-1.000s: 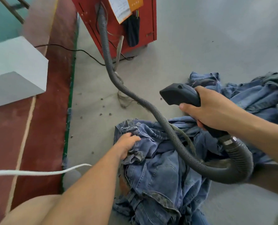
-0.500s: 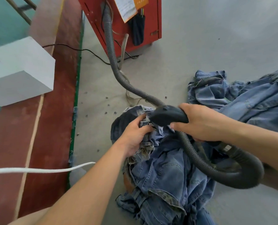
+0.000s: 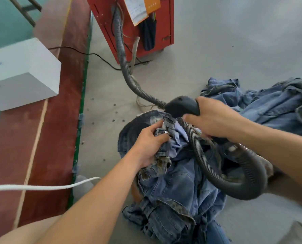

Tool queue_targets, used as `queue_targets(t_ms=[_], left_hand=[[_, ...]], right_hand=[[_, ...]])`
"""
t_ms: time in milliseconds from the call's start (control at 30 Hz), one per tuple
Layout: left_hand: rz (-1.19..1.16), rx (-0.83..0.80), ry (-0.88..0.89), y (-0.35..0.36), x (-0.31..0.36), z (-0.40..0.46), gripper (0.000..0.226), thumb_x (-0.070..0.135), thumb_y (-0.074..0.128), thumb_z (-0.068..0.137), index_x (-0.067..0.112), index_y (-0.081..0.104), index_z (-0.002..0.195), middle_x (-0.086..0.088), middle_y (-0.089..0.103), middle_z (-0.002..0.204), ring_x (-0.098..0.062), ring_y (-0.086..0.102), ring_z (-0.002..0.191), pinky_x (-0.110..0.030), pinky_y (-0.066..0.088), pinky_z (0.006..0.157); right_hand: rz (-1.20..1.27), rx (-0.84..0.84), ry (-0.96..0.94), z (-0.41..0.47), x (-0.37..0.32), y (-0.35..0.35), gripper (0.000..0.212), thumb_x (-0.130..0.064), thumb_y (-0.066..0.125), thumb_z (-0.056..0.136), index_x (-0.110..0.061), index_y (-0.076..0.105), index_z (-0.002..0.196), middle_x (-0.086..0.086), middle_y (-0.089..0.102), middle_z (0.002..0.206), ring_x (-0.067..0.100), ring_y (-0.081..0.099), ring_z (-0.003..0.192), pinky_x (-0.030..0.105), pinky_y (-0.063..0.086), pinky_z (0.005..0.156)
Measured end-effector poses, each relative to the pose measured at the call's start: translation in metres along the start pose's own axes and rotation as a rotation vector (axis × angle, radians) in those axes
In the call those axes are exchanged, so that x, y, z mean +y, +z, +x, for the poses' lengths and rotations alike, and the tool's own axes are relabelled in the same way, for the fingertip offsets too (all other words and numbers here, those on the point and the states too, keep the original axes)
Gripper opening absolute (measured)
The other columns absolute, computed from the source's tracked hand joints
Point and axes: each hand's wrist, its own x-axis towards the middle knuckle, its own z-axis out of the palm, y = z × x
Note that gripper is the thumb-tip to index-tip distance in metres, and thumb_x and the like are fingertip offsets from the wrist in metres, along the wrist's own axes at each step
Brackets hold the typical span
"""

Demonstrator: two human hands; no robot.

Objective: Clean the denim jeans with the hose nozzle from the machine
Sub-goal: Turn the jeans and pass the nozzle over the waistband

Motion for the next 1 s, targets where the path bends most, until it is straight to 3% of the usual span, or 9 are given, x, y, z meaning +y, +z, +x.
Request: queue_targets(t_ms=[100, 167, 267, 333, 433, 533, 667, 800, 1000], left_hand=[[-0.030, 0.007, -0.018, -0.002, 0.003, -0.001, 0.058, -0.008, 0.058, 0.094, 0.031, 0.065, 0.136, -0.015, 0.075, 0.101, -0.033, 0.066, 0.087, -0.059, 0.056, 0.088], [-0.070, 0.002, -0.018, -0.005, 0.005, 0.000, 0.059, -0.011, 0.056, 0.094, 0.030, 0.065, 0.136, -0.013, 0.073, 0.093, -0.032, 0.064, 0.082, -0.052, 0.056, 0.082], [-0.064, -0.068, -0.013, -0.006, 0.004, -0.003, 0.049, -0.014, 0.054, 0.093, 0.022, 0.072, 0.121, -0.013, 0.070, 0.086, -0.028, 0.065, 0.071, -0.041, 0.056, 0.072], [-0.067, -0.096, -0.027, -0.006, 0.000, -0.004, 0.047, -0.015, 0.054, 0.092, 0.021, 0.073, 0.117, -0.018, 0.072, 0.104, -0.031, 0.069, 0.087, -0.046, 0.055, 0.085], [-0.074, -0.113, -0.056, -0.011, 0.000, -0.001, 0.054, -0.001, 0.064, 0.086, 0.033, 0.071, 0.128, -0.010, 0.075, 0.116, -0.031, 0.070, 0.102, -0.047, 0.052, 0.095], [0.095, 0.014, -0.007, -0.016, 0.002, 0.003, 0.043, 0.029, 0.086, 0.078, 0.030, 0.075, 0.120, -0.004, 0.078, 0.114, -0.026, 0.072, 0.110, -0.052, 0.055, 0.102], [0.187, 0.179, 0.078, -0.014, 0.001, 0.011, 0.020, 0.028, 0.081, 0.084, 0.028, 0.077, 0.104, 0.004, 0.080, 0.100, -0.024, 0.075, 0.103, -0.051, 0.059, 0.096], [0.163, 0.091, 0.107, -0.016, 0.004, 0.012, 0.037, 0.034, 0.075, 0.085, 0.029, 0.066, 0.121, -0.001, 0.077, 0.115, -0.024, 0.072, 0.110, -0.051, 0.054, 0.102], [-0.042, -0.075, 0.056, -0.026, 0.001, 0.009, 0.035, 0.013, 0.068, 0.098, 0.022, 0.059, 0.130, -0.012, 0.073, 0.123, -0.032, 0.070, 0.111, -0.052, 0.054, 0.101]], right_hand=[[0.130, 0.052, 0.040, -0.001, 0.004, -0.019, 0.026, -0.043, 0.066, 0.094, -0.018, 0.057, 0.094, 0.003, 0.064, 0.055, 0.016, 0.061, 0.048, 0.032, 0.048, 0.049], [0.166, -0.058, -0.014, -0.012, 0.006, -0.028, 0.022, -0.042, 0.068, 0.093, -0.023, 0.058, 0.092, -0.006, 0.065, 0.051, 0.010, 0.059, 0.037, 0.026, 0.045, 0.039], [0.125, -0.239, -0.108, -0.020, -0.005, -0.021, 0.019, -0.039, 0.071, 0.094, -0.026, 0.057, 0.091, -0.018, 0.065, 0.052, 0.003, 0.057, 0.037, 0.014, 0.039, 0.038], [0.121, -0.160, -0.153, -0.013, -0.011, -0.010, 0.019, -0.037, 0.070, 0.096, -0.026, 0.056, 0.091, -0.010, 0.063, 0.051, -0.003, 0.056, 0.040, 0.015, 0.039, 0.039], [0.307, 0.039, -0.070, -0.003, -0.008, -0.016, 0.020, -0.036, 0.068, 0.096, -0.023, 0.056, 0.087, -0.004, 0.062, 0.052, 0.007, 0.055, 0.037, 0.024, 0.048, 0.041], [0.341, 0.040, -0.037, -0.003, 0.011, -0.034, 0.022, -0.037, 0.068, 0.096, -0.023, 0.054, 0.085, -0.002, 0.061, 0.047, 0.018, 0.056, 0.035, 0.029, 0.047, 0.038], [0.218, -0.056, 0.007, -0.010, 0.028, -0.038, 0.025, -0.044, 0.069, 0.095, -0.025, 0.054, 0.088, 0.006, 0.065, 0.050, 0.022, 0.060, 0.037, 0.025, 0.046, 0.038], [0.138, -0.113, -0.011, -0.012, 0.028, -0.034, 0.027, -0.046, 0.069, 0.093, -0.023, 0.055, 0.092, -0.005, 0.065, 0.050, 0.018, 0.061, 0.037, 0.019, 0.043, 0.036], [0.068, -0.157, -0.034, -0.012, 0.021, -0.032, 0.028, -0.047, 0.069, 0.092, -0.023, 0.054, 0.094, -0.004, 0.068, 0.055, 0.012, 0.063, 0.039, 0.018, 0.041, 0.036]])
